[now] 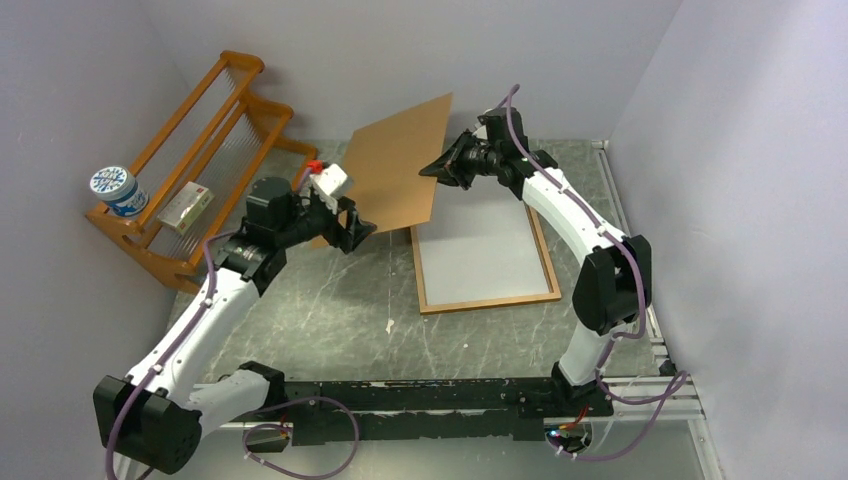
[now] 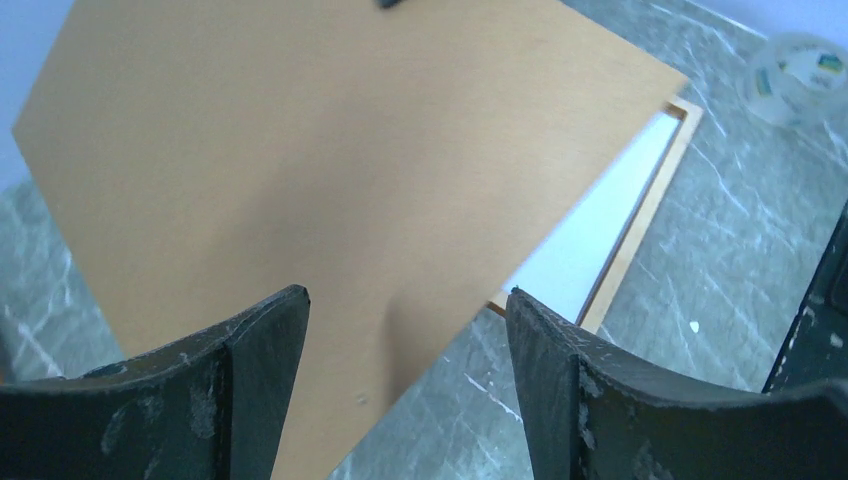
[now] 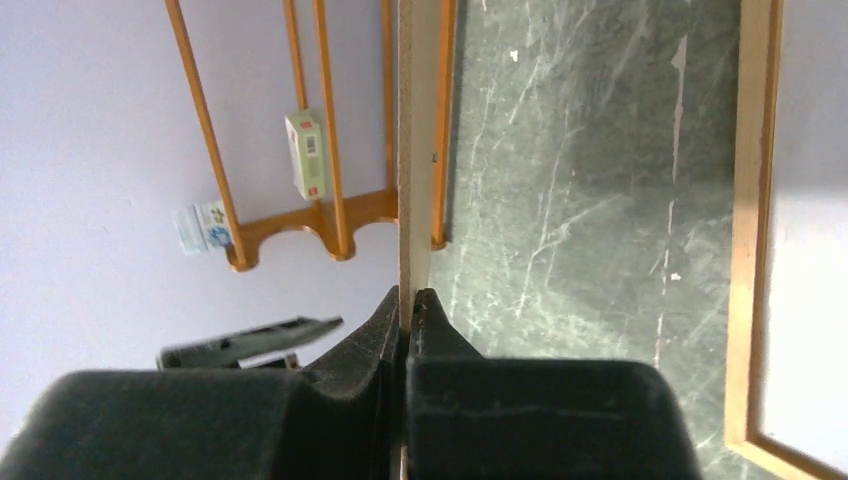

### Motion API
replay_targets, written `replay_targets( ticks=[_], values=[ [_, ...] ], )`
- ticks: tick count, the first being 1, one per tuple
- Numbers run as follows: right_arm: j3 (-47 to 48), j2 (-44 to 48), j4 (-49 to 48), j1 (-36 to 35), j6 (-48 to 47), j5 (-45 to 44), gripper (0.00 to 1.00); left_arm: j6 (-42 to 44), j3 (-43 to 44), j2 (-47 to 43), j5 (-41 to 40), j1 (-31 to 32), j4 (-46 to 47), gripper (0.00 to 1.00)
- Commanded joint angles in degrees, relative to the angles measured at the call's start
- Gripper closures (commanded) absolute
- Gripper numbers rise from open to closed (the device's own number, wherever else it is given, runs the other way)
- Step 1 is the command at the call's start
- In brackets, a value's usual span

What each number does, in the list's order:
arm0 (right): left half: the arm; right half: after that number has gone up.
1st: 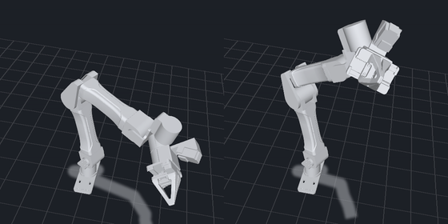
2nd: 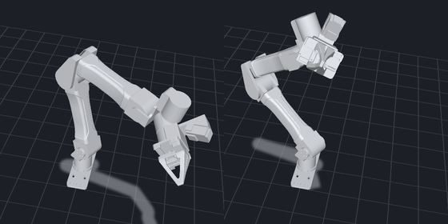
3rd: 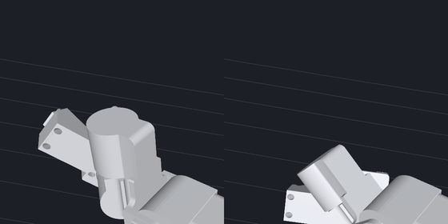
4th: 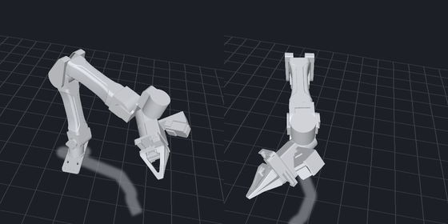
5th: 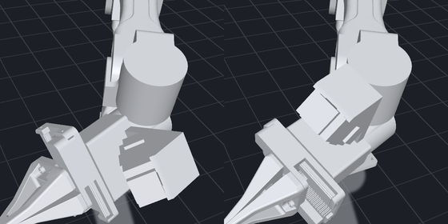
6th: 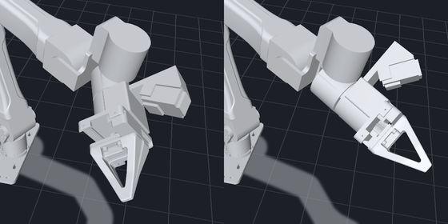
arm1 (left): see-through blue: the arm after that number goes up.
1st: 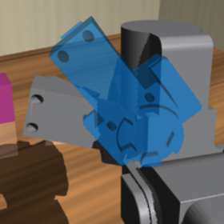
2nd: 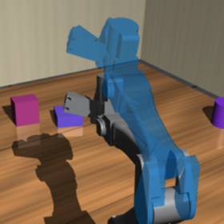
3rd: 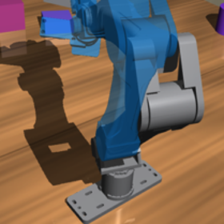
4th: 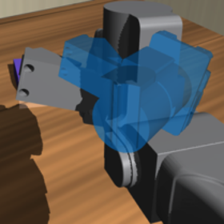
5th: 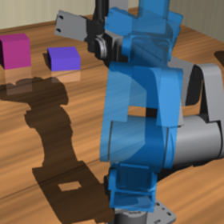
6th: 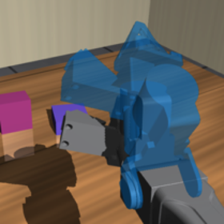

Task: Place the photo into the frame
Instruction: Pick up the photo frame item at the center of the board, then turn over the photo frame item on the photo frame.

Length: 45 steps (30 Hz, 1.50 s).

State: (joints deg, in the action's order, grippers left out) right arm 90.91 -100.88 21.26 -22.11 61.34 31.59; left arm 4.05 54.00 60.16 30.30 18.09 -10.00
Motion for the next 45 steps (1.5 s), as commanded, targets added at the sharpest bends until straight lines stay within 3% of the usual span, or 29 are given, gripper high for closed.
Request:
replay_targets(
  ticks=[1,6,10,15,21,25,28,31,35,38,41,45],
  values=[
    [4.28,1.78,-1.91,0.98,9.07,1.65,1.00,14.00,0.53,0.02,-2.03,6.48,2.13,0.22],
    [6.35,2.01,-1.78,1.09,13.45,2.64,1.00,23.58,0.48,2.24,-9.57,13.24,3.27,0.21],
    [6.79,3.23,-1.28,1.09,15.32,2.94,1.00,27.36,-2.93,4.11,-19.11,16.71,13.74,0.26],
    [6.32,4.80,-0.70,1.10,17.03,3.36,1.00,31.58,-5.60,6.93,-29.72,19.24,28.56,0.46],
    [6.46,6.03,-0.85,1.01,18.42,3.19,1.00,34.76,-6.00,7.71,-33.79,20.80,32.56,0.69],
    [6.64,6.41,-1.77,1.08,18.94,3.93,0.96,34.59,-4.31,7.88,-35.00,20.94,30.76,0.97],
    [7.50,5.69,-3.52,1.15,19.45,6.32,0.94,33.47,-2.06,8.33,-36.04,20.98,29.48,0.97],
    [9.00,4.57,-4.56,1.49,20.14,8.27,0.82,31.75,0.94,9.29,-38.84,20.98,29.77,0.97],
    [9.32,4.14,-9.20,2.56,22.01,9.87,0.46,32.25,4.17,11.12,-41.66,20.95,30.47,0.97],
    [9.44,4.43,-14.17,3.60,22.48,10.73,0.24,32.80,5.83,12.33,-42.78,20.78,30.83,0.98],
    [9.22,6.04,-16.01,5.01,20.63,10.09,0.13,31.56,7.51,13.34,-43.10,20.20,29.90,0.97],
    [8.83,9.34,-15.07,7.12,14.08,8.65,0.10,23.87,13.92,14.52,-38.58,16.36,20.06,0.97]
  ],
)
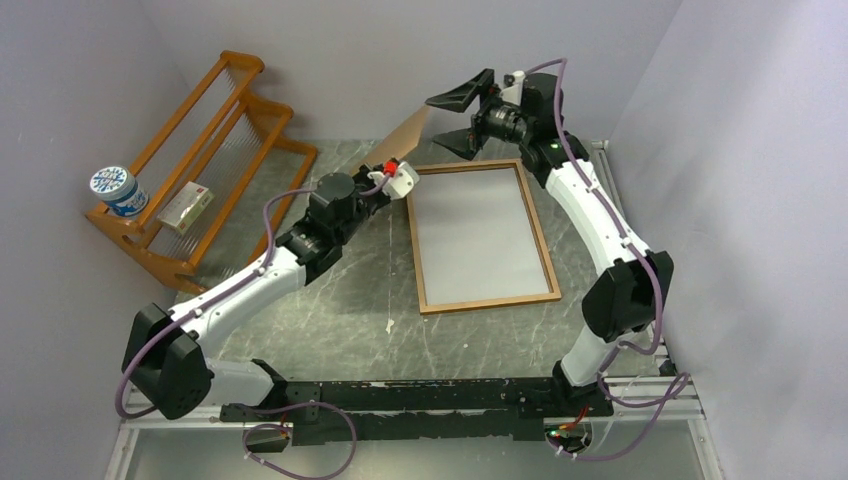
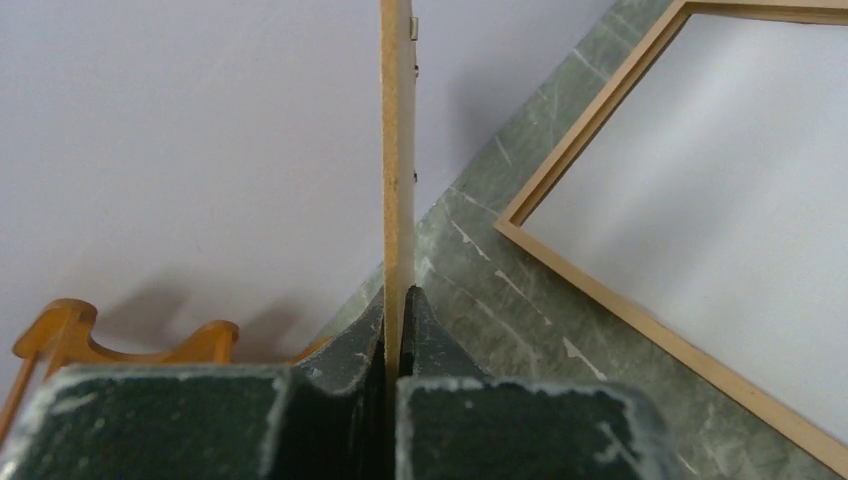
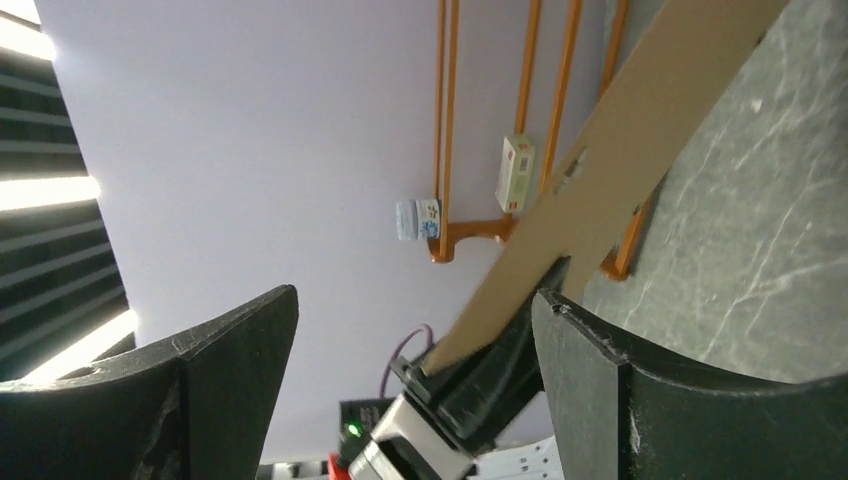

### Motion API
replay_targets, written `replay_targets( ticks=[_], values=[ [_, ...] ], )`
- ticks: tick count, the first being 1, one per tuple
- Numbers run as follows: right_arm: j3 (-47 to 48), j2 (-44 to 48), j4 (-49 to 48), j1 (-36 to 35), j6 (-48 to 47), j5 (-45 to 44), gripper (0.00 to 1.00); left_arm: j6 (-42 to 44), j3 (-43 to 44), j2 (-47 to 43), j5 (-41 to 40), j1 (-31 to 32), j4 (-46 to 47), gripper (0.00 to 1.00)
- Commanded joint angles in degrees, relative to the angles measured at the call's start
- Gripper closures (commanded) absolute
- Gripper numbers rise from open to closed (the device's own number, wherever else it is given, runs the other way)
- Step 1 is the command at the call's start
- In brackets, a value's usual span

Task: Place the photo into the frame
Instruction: Turn over the photo frame item on the photo frame.

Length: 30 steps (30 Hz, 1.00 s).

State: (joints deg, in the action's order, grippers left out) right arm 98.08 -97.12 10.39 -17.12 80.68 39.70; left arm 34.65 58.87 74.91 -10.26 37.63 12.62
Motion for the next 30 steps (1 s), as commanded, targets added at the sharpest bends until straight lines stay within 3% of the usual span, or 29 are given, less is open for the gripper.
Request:
replay_targets(
  ticks=[1,7,16,22,30],
  values=[
    [1.52,6.44,-4.42,2.55,-7.73,0.33,0.10,-9.21,13.51,0.50,3.48,-4.72,-7.44,0.97],
    [-0.67,11.47,-4.07,3.62,-24.79,-1.46,0.09,-14.62,26.85,3.61,11.11,-10.46,-21.77,0.97],
    [-3.90,18.57,0.28,3.73,-51.85,-5.11,0.07,-18.33,40.94,1.48,25.41,-11.96,-39.32,0.97],
    [-0.28,18.72,8.46,3.85,-68.76,-15.43,0.01,-27.15,45.45,-0.84,36.36,-11.96,-46.69,0.98],
    [1.29,17.63,19.76,3.88,-89.47,2.20,0.01,-30.15,48.20,-1.36,53.50,-11.97,-52.58,0.98]
  ],
)
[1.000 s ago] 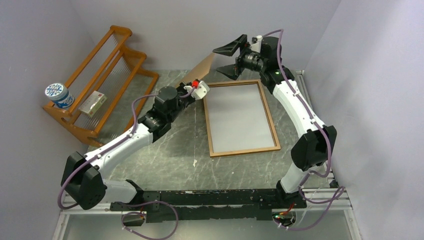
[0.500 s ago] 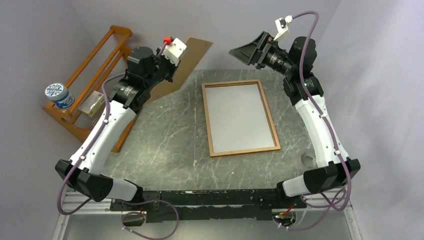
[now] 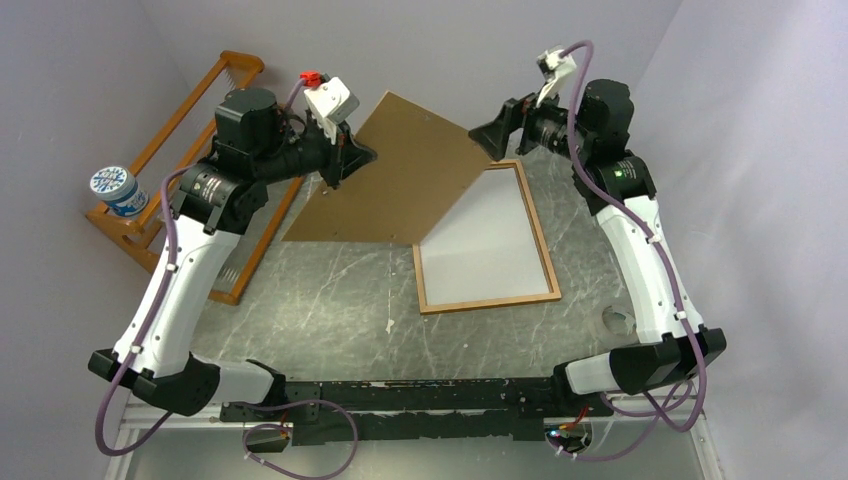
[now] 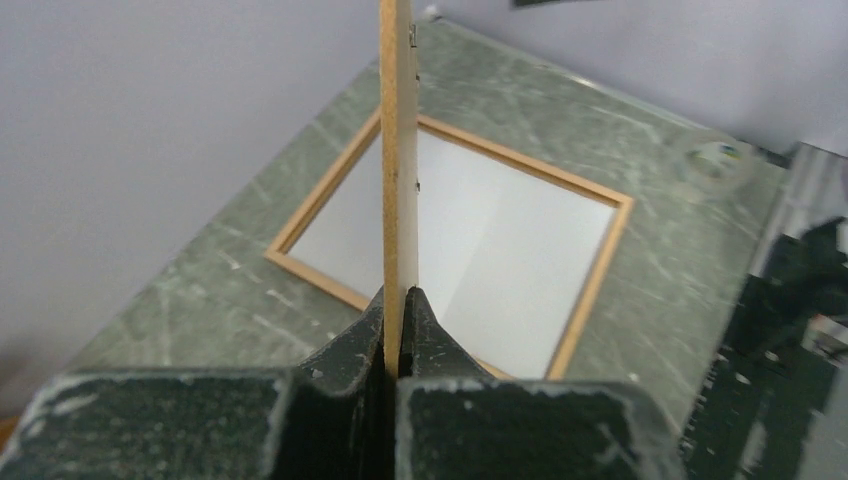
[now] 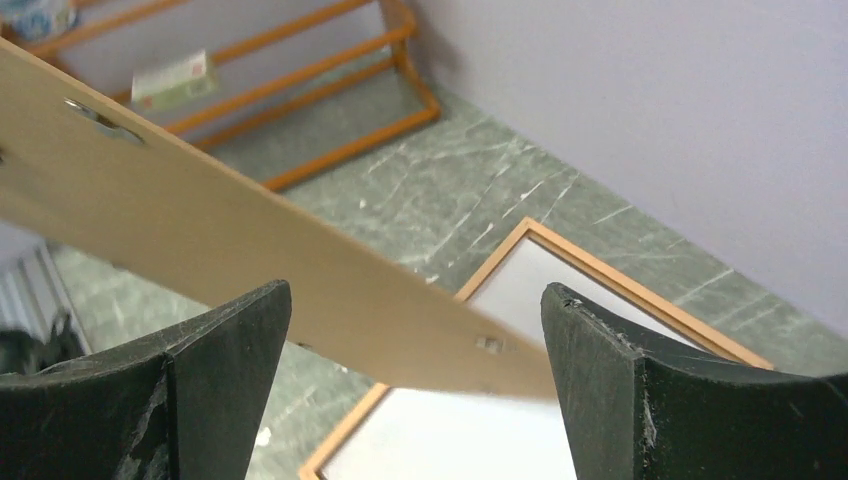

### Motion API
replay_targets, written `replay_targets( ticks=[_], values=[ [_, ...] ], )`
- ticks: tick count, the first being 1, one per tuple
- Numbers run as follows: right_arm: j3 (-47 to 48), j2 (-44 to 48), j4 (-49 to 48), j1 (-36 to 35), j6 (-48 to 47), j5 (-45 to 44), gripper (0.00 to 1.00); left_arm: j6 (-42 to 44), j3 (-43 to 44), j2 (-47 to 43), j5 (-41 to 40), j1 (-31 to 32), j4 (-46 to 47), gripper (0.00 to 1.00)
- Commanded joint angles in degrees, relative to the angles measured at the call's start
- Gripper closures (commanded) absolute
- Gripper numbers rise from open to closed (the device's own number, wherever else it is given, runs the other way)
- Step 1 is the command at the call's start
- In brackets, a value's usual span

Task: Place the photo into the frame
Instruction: Turn over the photo frame item on the photo frame.

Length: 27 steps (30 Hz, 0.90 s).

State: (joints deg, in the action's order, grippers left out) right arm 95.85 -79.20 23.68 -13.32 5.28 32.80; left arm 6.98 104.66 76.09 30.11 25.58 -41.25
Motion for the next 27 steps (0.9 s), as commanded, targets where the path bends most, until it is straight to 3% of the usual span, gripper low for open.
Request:
replay_targets(
  ticks=[1,8,13,20,25,27],
  values=[
    [4.36,-0.45,8.60,0.05,-16.10,11.54,0.01,-2.41,2.19,-2.61,15.22,0.03,1.17,0.97],
    [10.72,-3.54,24.74,0.05,-25.37,28.02,0.01,-2.34,1.81,-2.19,26.07,0.08,1.91,0.97],
    [10.87,-4.83,30.99,0.05,-26.98,32.81,0.10,-3.05,1.86,-2.19,28.71,0.08,3.31,0.97],
    [8.23,-2.93,32.04,0.04,-26.21,34.89,0.47,-4.10,1.76,-1.89,27.97,0.08,4.42,0.97],
    [7.89,-2.01,32.31,0.05,-26.37,34.54,0.99,-5.58,0.67,-2.18,23.35,0.08,6.02,0.92],
    [7.18,-1.53,31.92,0.07,-26.35,34.14,1.00,-5.97,0.50,-2.16,21.11,0.06,6.18,0.89]
  ],
)
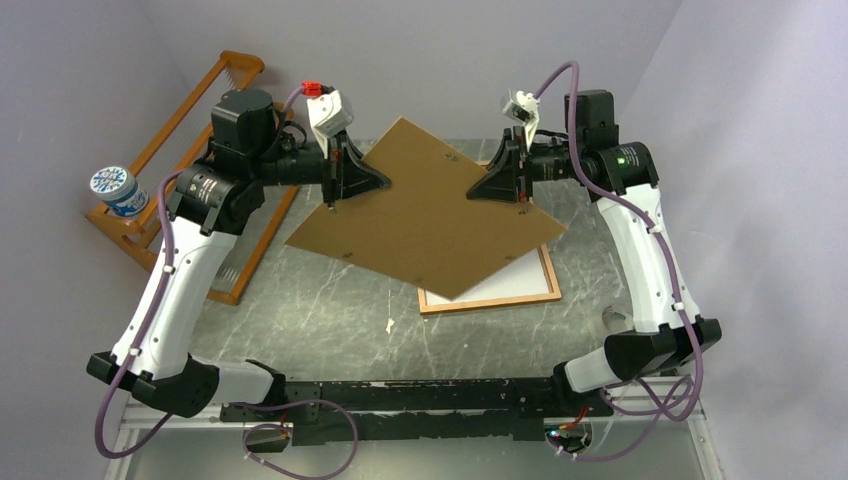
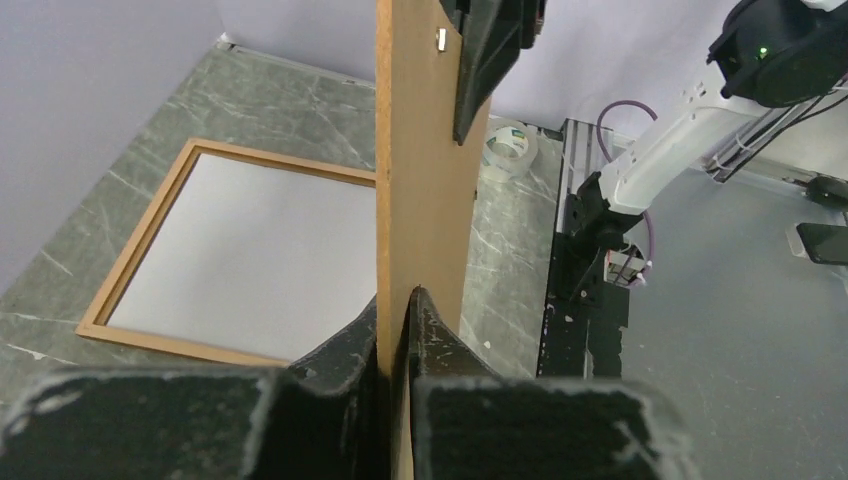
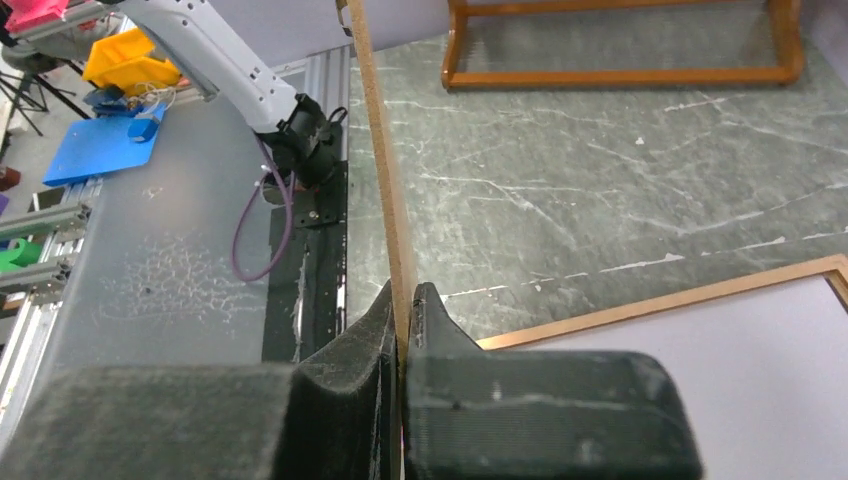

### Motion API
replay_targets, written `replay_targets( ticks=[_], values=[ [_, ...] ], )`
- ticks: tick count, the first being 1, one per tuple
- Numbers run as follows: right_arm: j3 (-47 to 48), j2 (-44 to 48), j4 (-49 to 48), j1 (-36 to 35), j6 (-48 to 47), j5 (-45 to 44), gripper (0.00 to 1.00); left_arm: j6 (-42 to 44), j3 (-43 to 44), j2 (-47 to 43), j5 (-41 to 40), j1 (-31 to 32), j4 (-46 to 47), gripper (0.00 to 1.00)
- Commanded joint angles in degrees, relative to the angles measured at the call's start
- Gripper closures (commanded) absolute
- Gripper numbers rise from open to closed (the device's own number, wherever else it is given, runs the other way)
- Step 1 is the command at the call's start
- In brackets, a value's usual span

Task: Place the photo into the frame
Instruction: Turn over the photo frame item on the photo frame.

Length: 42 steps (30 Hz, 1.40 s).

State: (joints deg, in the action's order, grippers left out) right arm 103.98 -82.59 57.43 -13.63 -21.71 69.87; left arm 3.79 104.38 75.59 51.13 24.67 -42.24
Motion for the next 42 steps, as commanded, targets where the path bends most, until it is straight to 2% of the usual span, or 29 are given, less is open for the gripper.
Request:
replay_targets(
  ticks=[1,2,5,7,9,11,15,20,23,27,32,40,42],
  values=[
    [-1.16,2.16,-1.99,0.32,0.51,-3.02,1.00,-2.70,0.68,-1.72,-0.87,1.00,7.05,0.86],
    [-1.56,2.45,-2.38,0.42,0.54,-3.02,1.00,-2.53,0.47,-1.91,-1.62,0.98,7.05,0.82],
    [-2.65,3.27,-3.28,0.42,0.63,-3.05,1.00,-2.15,-0.89,-2.82,-4.88,1.00,7.86,0.60],
    [-3.09,3.62,-3.48,0.53,0.50,-3.05,1.00,-1.42,-1.88,-3.46,-8.96,0.99,8.49,0.39],
    [-3.95,4.02,-4.31,0.61,1.05,-3.88,1.00,-1.46,-3.23,-4.10,-15.95,1.00,9.79,0.33],
    [-4.85,4.33,-4.36,0.80,0.86,-5.82,1.00,-3.23,-1.96,-3.32,-26.27,1.00,9.22,0.17],
    [-8.69,5.06,-8.57,1.83,4.01,-11.14,1.00,-7.84,1.79,0.46,-41.00,0.99,6.61,0.07],
    [-11.60,4.41,-15.77,3.55,11.66,-17.88,1.00,-10.06,-3.54,-0.31,-50.74,1.00,10.45,0.06],
    [-13.65,4.26,-24.62,6.64,23.02,-22.58,1.00,-11.70,-3.88,0.68,-54.08,1.00,8.89,0.06],
    [-14.00,1.34,-31.09,11.64,37.05,-25.56,1.00,-12.53,-5.10,2.79,-51.74,1.00,6.99,0.06],
    [-14.43,-4.13,-33.76,16.35,48.80,-27.12,1.00,-16.28,-13.36,4.23,-50.55,0.82,11.60,0.06],
    [-18.90,-11.47,-38.96,18.96,58.03,-21.72,1.00,-20.80,-18.13,15.16,-50.96,0.51,11.40,0.06],
    [-19.14,-13.26,-39.69,19.60,58.78,-20.85,1.00,-21.99,-18.04,18.35,-47.89,-0.40,11.02,0.09]
  ],
)
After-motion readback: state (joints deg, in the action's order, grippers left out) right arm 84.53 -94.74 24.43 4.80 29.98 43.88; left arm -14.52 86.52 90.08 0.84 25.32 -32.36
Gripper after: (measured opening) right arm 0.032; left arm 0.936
